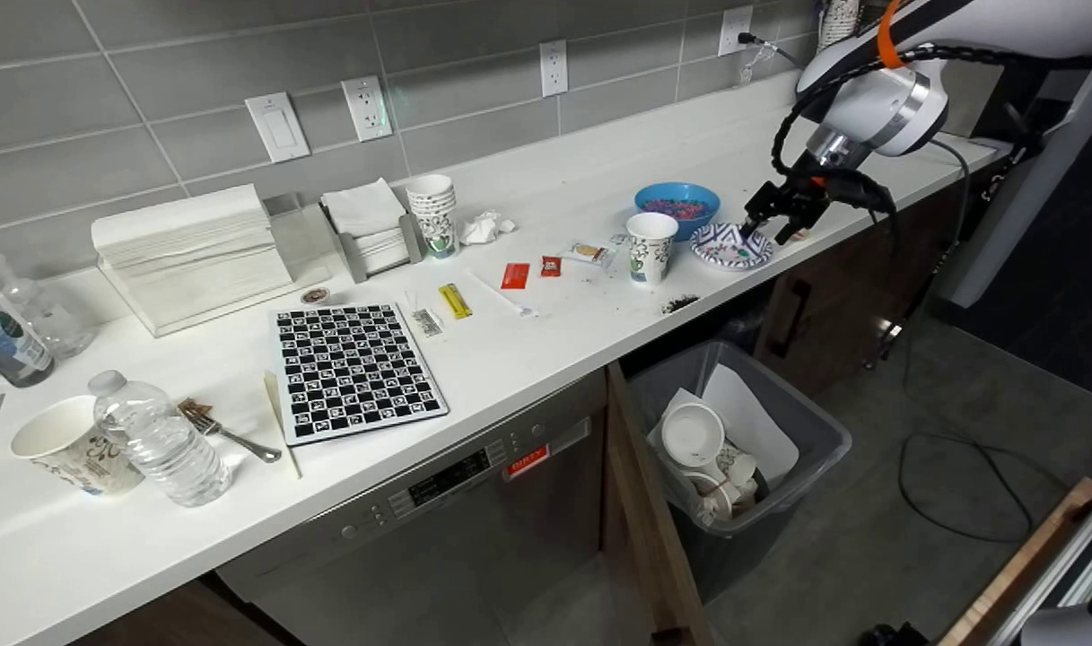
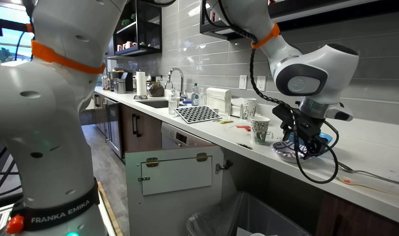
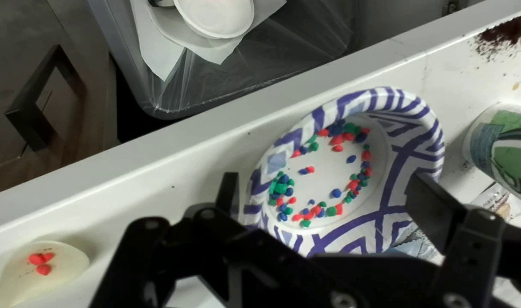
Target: Pour out the contents from the plate into the bin
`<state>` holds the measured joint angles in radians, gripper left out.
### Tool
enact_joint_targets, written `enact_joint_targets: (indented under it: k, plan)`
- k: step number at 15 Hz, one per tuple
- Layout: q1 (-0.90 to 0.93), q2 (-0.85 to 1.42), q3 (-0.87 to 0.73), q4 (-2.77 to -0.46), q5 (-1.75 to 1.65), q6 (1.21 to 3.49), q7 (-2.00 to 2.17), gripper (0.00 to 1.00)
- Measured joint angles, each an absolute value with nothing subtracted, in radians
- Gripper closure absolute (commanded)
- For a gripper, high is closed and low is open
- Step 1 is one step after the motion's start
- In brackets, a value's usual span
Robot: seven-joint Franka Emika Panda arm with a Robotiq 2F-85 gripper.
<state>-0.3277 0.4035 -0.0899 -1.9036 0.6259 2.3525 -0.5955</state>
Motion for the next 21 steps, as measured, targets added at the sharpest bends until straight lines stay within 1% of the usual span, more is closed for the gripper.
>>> enact_joint_targets:
  k: [1, 3, 5, 6, 8, 9, 10, 13, 14, 15, 16, 18, 19, 21]
  plan:
    - [-0.332, 0.411, -0.088, -1.896, 0.626, 2.353, -0.595, 0.12]
    - [-0.341, 0.424, -0.085, -1.883, 0.626, 2.356, -0.595, 0.27]
    - [-0.347, 0.432, -0.082, -1.875, 0.626, 2.363, -0.595, 0.47]
    - [-0.35, 0.437, -0.08, -1.87, 0.626, 2.366, -0.595, 0.52]
    - [-0.355, 0.444, -0.077, -1.862, 0.626, 2.368, -0.595, 0.53]
    - [-0.357, 0.448, -0.075, -1.859, 0.626, 2.368, -0.595, 0.51]
    - [-0.359, 0.45, -0.074, -1.856, 0.626, 2.368, -0.595, 0.35]
    - [-0.362, 0.457, -0.071, -1.852, 0.626, 2.369, -0.595, 0.33]
    - [-0.362, 0.46, -0.071, -1.849, 0.626, 2.369, -0.595, 0.38]
    - [-0.362, 0.464, -0.07, -1.845, 0.626, 2.369, -0.595, 0.58]
    - [-0.362, 0.469, -0.068, -1.841, 0.625, 2.369, -0.595, 0.58]
    - [-0.362, 0.477, -0.064, -1.831, 0.625, 2.369, -0.594, 0.74]
    - [-0.362, 0.481, -0.061, -1.828, 0.625, 2.369, -0.594, 0.84]
    - [-0.362, 0.489, -0.058, -1.82, 0.624, 2.369, -0.593, 0.97]
